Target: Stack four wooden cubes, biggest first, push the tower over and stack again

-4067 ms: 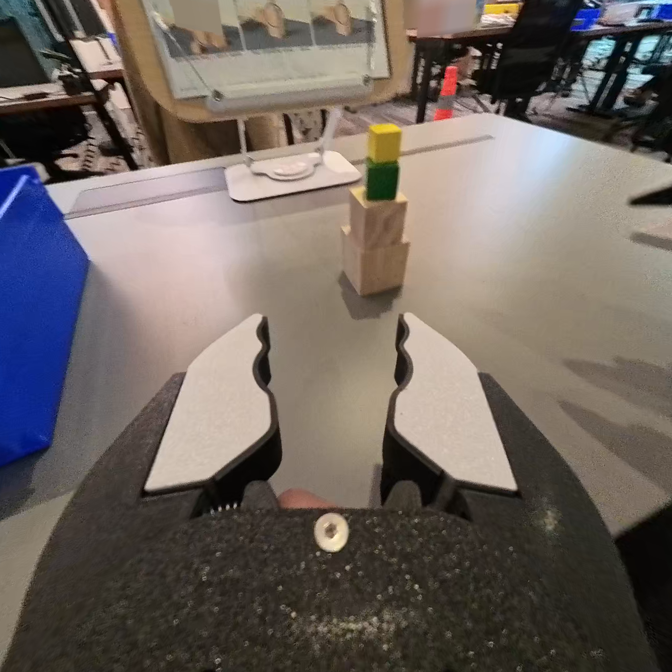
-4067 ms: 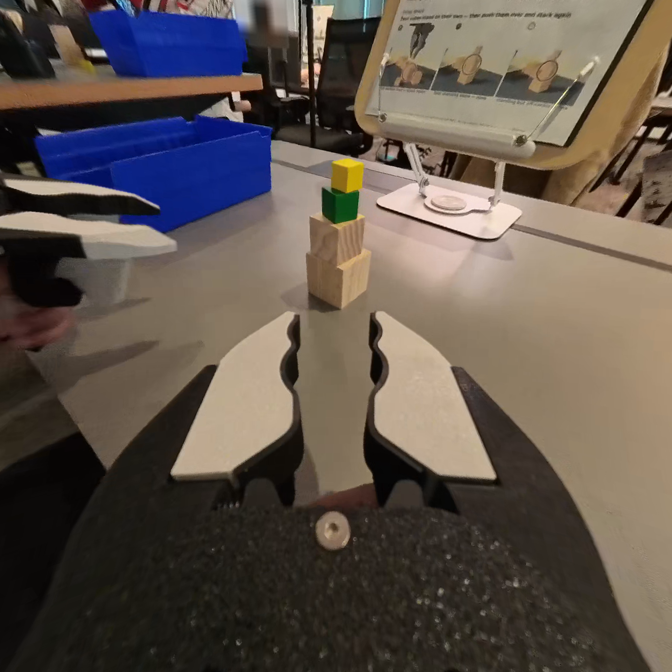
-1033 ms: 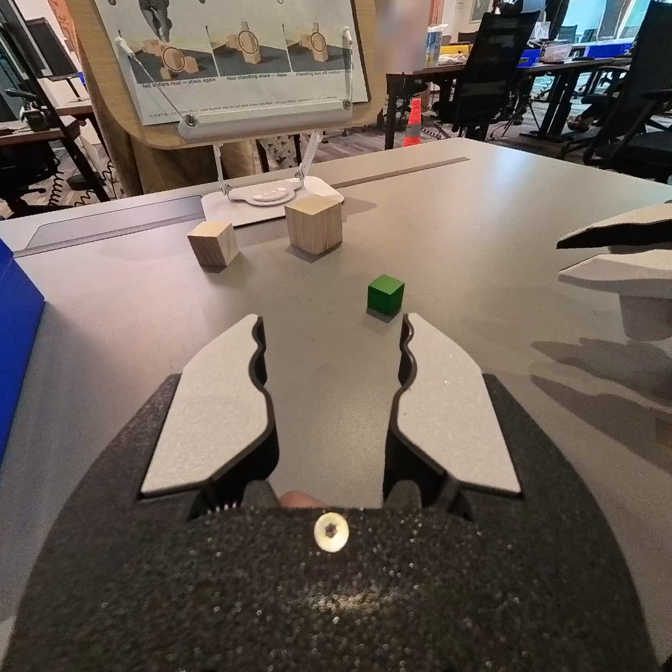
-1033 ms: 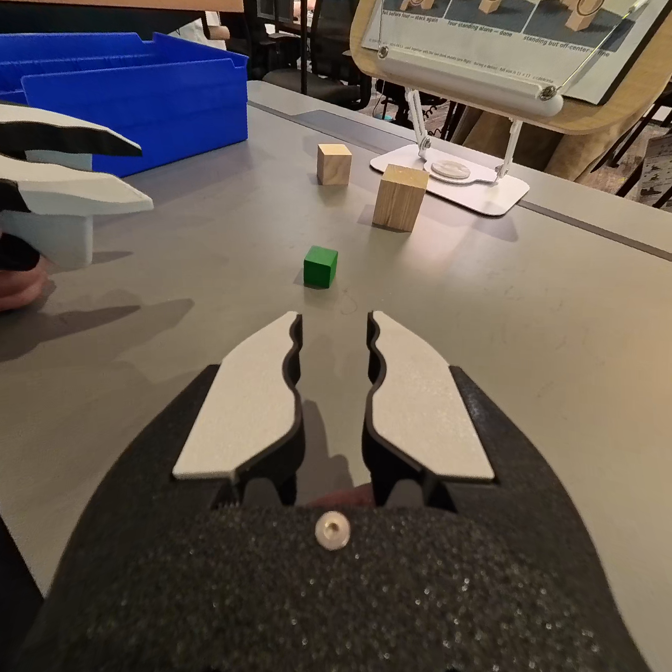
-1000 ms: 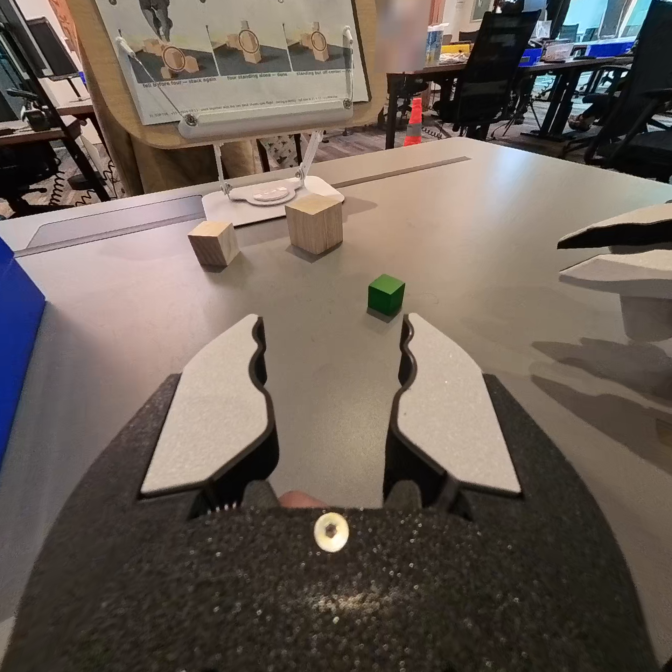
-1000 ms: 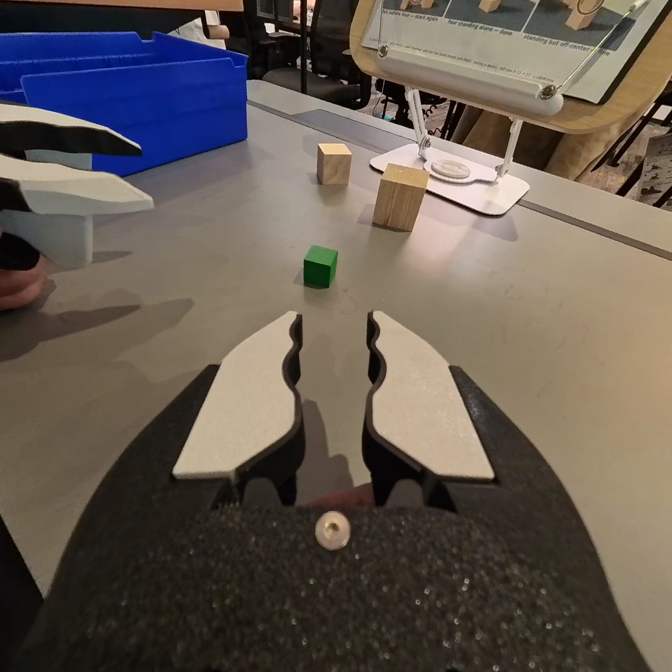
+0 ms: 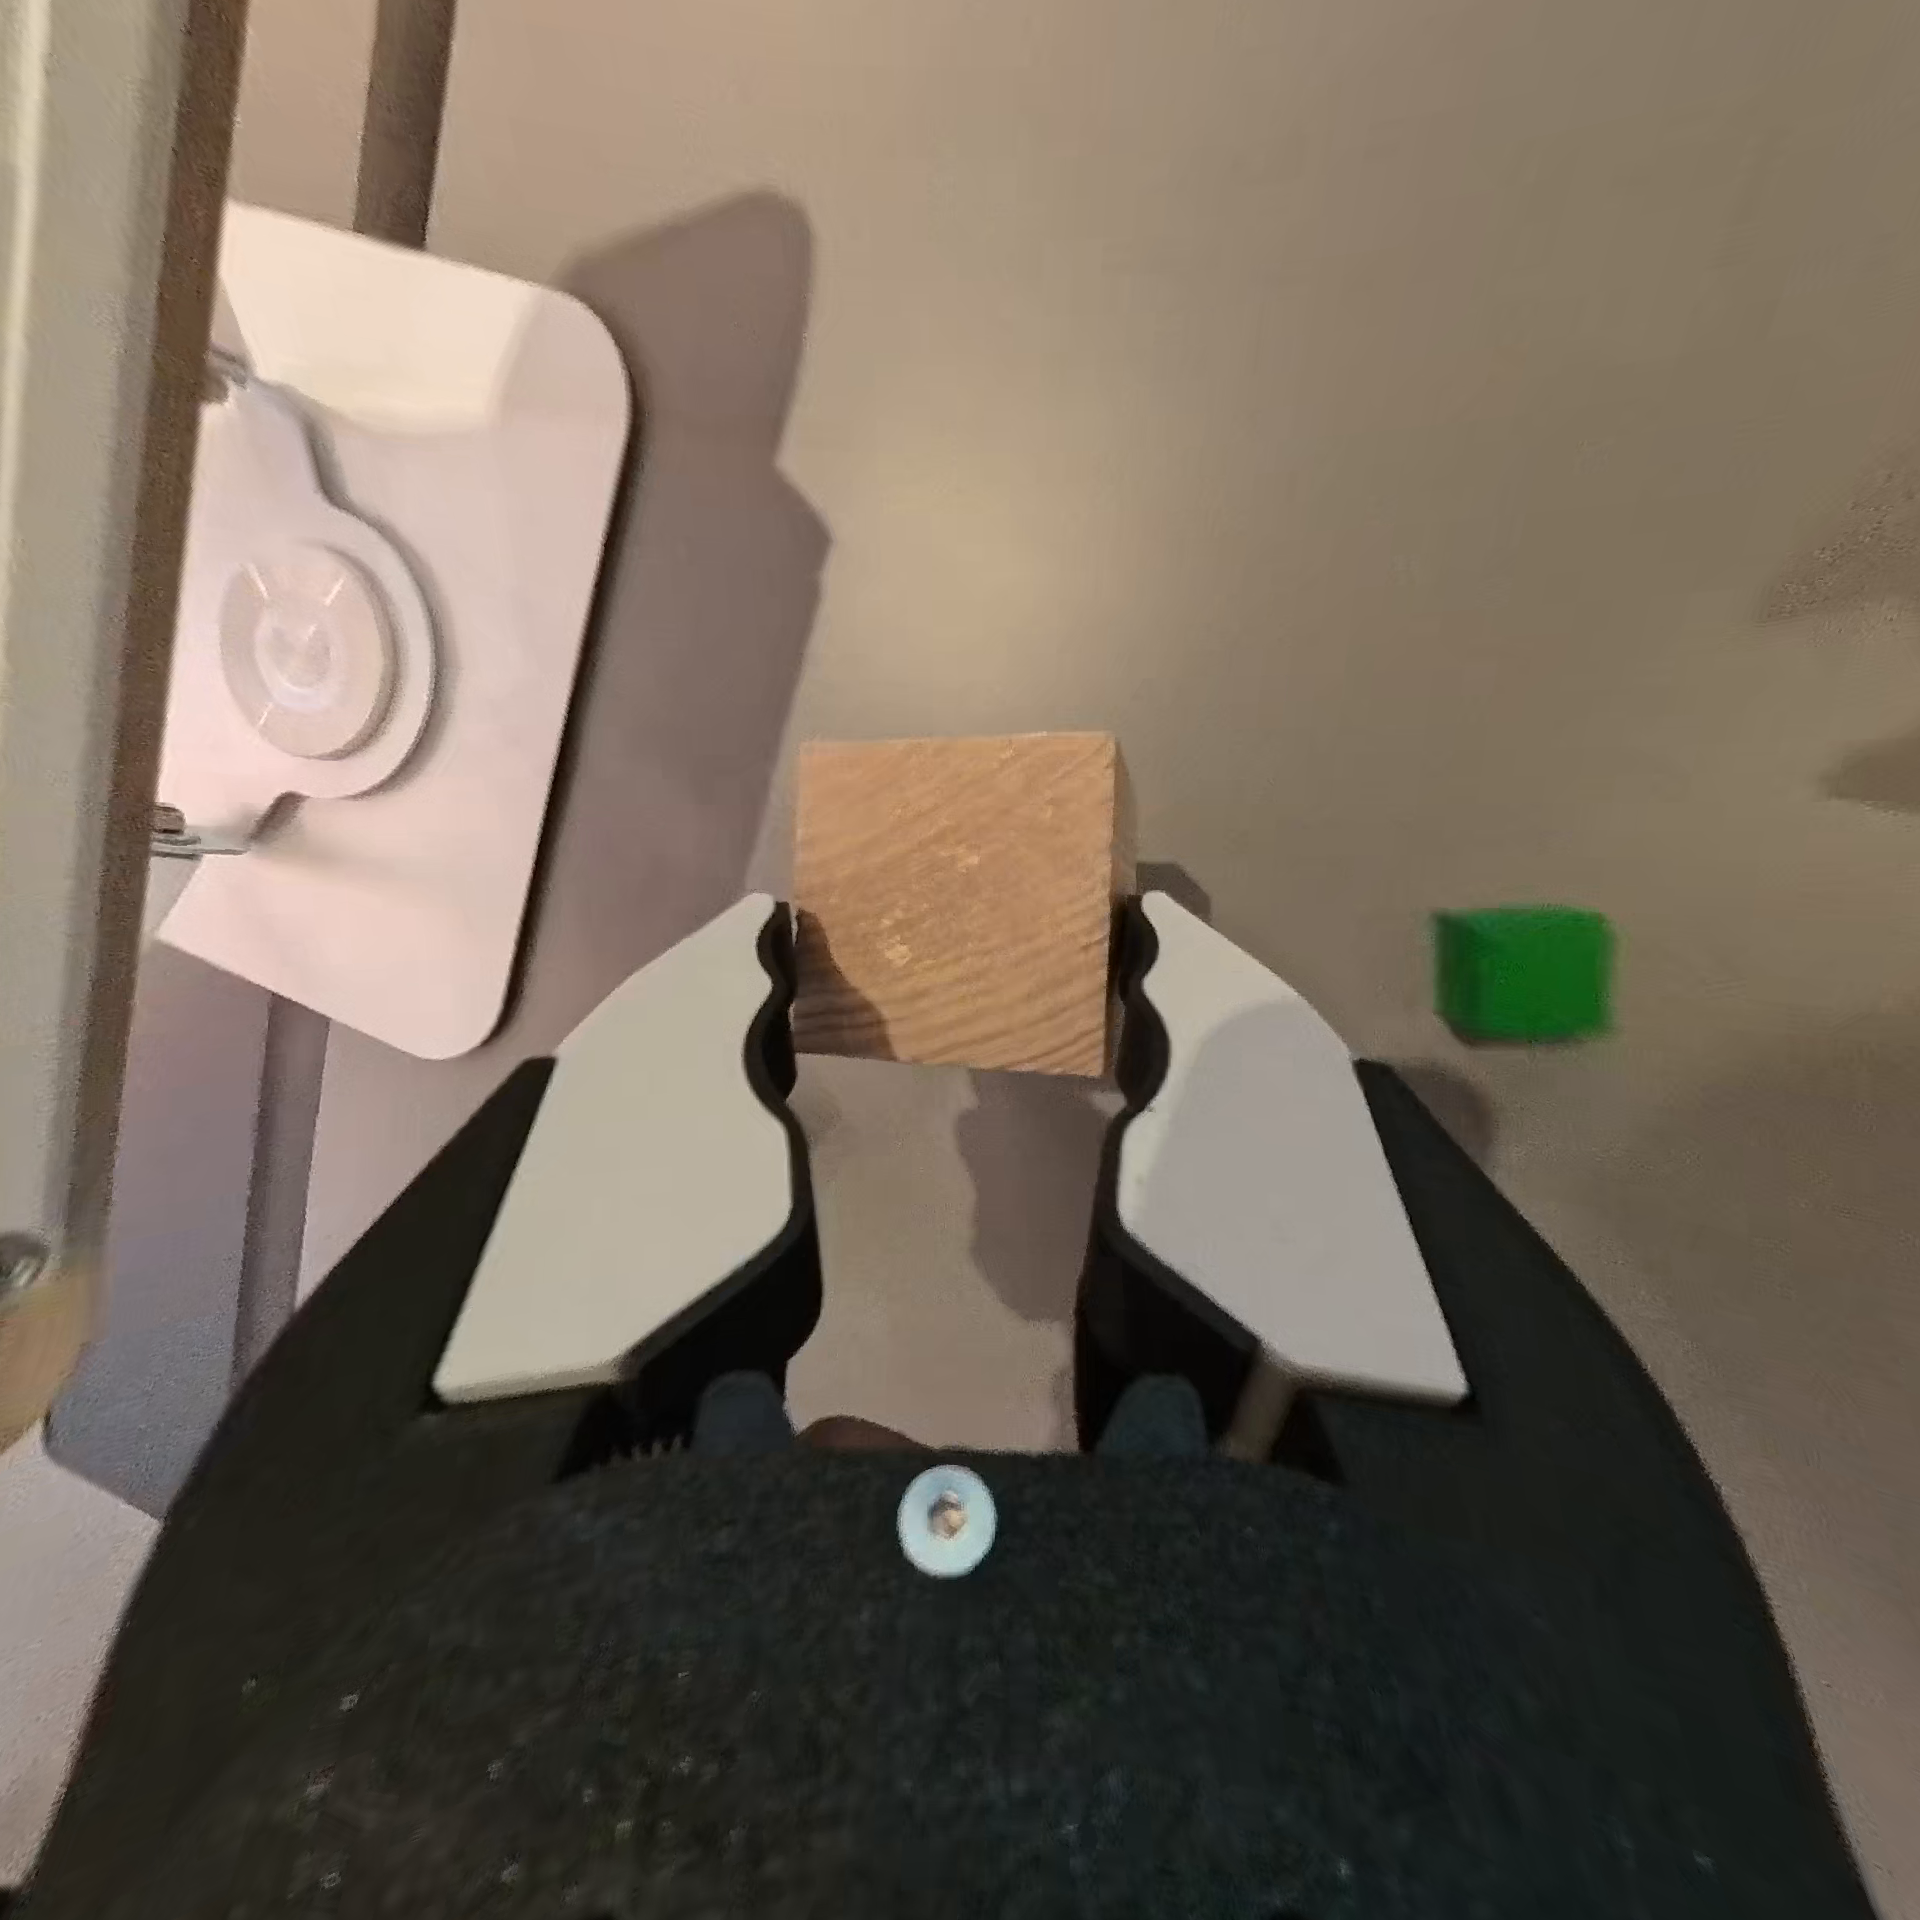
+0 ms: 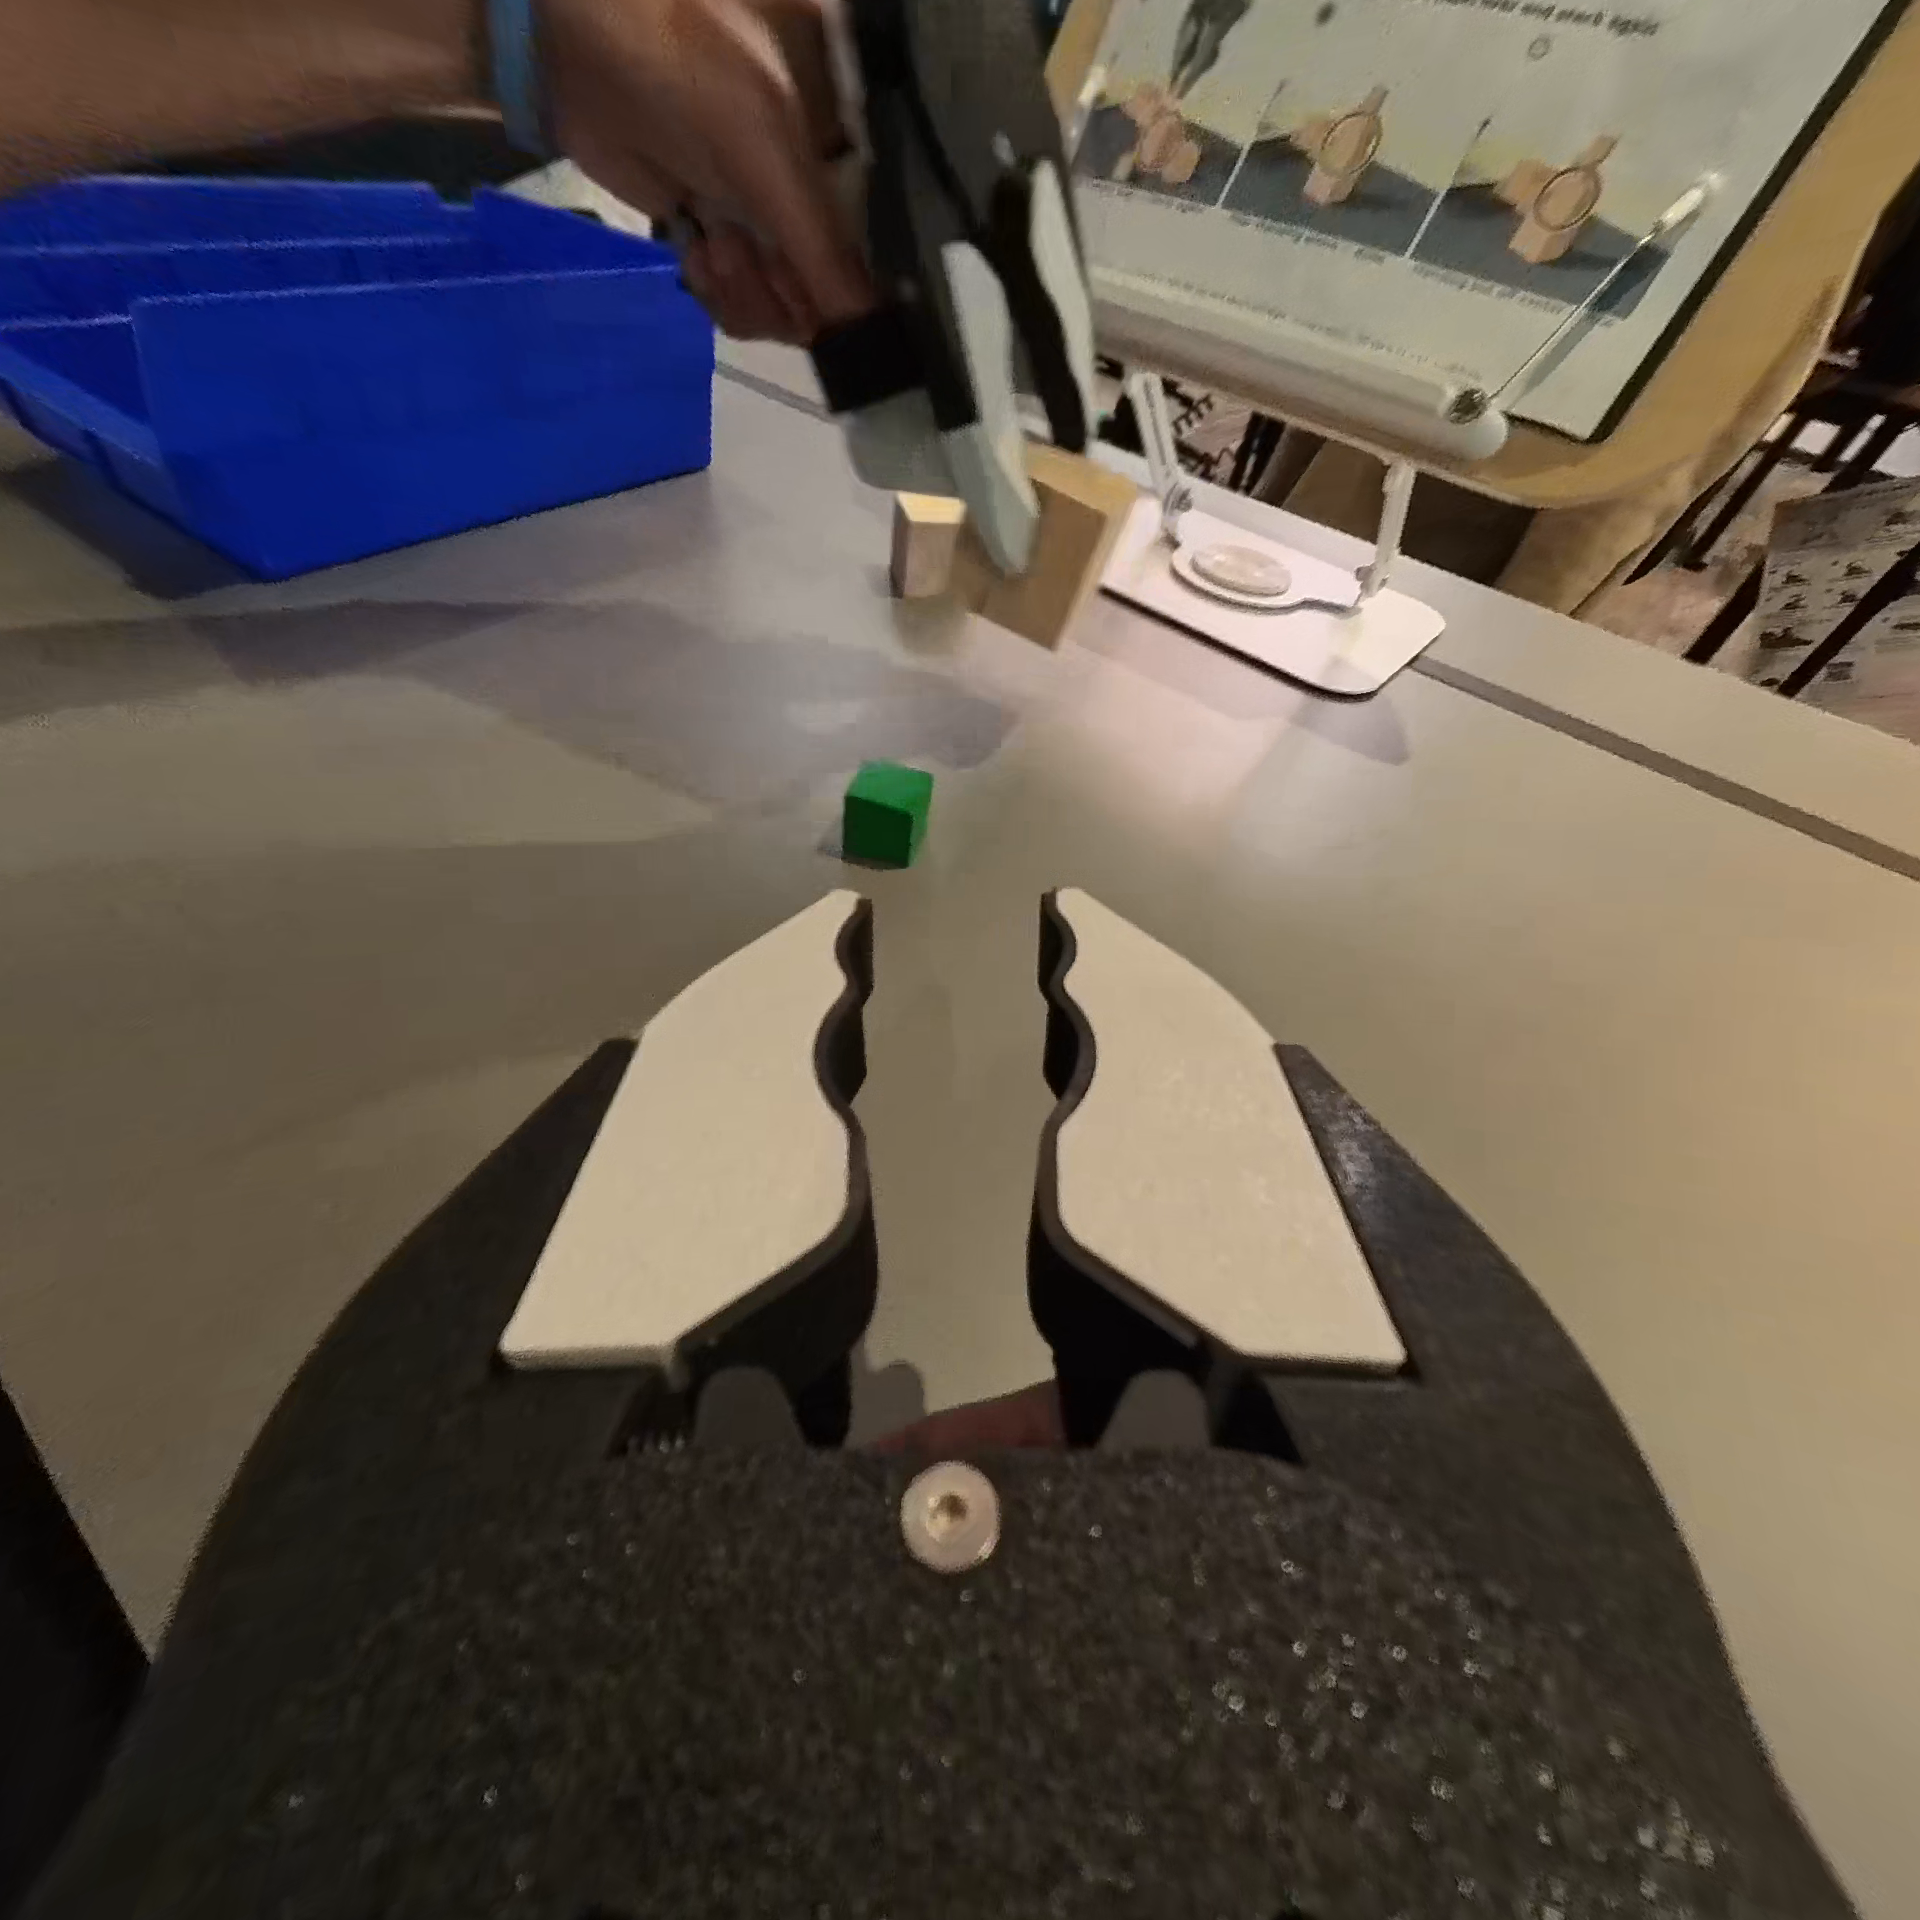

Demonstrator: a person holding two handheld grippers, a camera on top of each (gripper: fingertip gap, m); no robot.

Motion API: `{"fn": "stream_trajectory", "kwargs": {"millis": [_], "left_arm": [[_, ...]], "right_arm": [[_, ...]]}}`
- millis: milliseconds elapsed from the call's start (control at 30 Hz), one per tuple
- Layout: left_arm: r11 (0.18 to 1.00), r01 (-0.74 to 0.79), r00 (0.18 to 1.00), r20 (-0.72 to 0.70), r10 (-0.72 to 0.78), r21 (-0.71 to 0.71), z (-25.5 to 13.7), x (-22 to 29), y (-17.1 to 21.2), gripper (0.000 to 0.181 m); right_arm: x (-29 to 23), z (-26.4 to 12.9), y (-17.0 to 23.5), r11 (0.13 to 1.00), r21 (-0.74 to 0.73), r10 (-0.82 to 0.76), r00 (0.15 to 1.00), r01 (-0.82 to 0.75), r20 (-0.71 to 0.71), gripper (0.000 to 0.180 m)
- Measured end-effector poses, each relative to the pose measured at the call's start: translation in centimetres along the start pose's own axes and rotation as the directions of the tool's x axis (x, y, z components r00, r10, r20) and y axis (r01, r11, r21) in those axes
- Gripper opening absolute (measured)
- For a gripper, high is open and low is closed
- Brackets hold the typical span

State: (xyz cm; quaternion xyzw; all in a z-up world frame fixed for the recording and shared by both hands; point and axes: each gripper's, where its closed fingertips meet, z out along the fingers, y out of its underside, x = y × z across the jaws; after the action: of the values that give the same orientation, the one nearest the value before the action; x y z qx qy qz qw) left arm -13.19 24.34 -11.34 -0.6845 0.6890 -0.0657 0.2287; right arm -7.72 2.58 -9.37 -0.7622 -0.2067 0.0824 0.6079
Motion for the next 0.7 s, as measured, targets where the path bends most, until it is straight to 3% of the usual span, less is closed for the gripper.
{"fn": "stream_trajectory", "kwargs": {"millis": [200,367,700], "left_arm": [[0.987,-0.137,0.987,-0.075,0.144,0.089,-5.0,8.8,1.2,0.060],[0.974,-0.192,0.969,-0.131,0.208,0.123,-4.6,16.5,2.8,0.060],[0.981,-0.150,0.986,-0.057,0.158,0.122,-0.5,16.4,3.6,0.059]], "right_arm": [[2.6,-1.0,-1.1,1.000,0.024,0.017,0.998,-0.016,-0.062,0.029],[3.8,-1.8,-2.0,0.998,0.047,0.051,0.995,-0.047,-0.082,0.028],[3.0,-2.2,-2.8,0.999,0.052,0.005,0.996,-0.001,-0.086,0.027]]}}
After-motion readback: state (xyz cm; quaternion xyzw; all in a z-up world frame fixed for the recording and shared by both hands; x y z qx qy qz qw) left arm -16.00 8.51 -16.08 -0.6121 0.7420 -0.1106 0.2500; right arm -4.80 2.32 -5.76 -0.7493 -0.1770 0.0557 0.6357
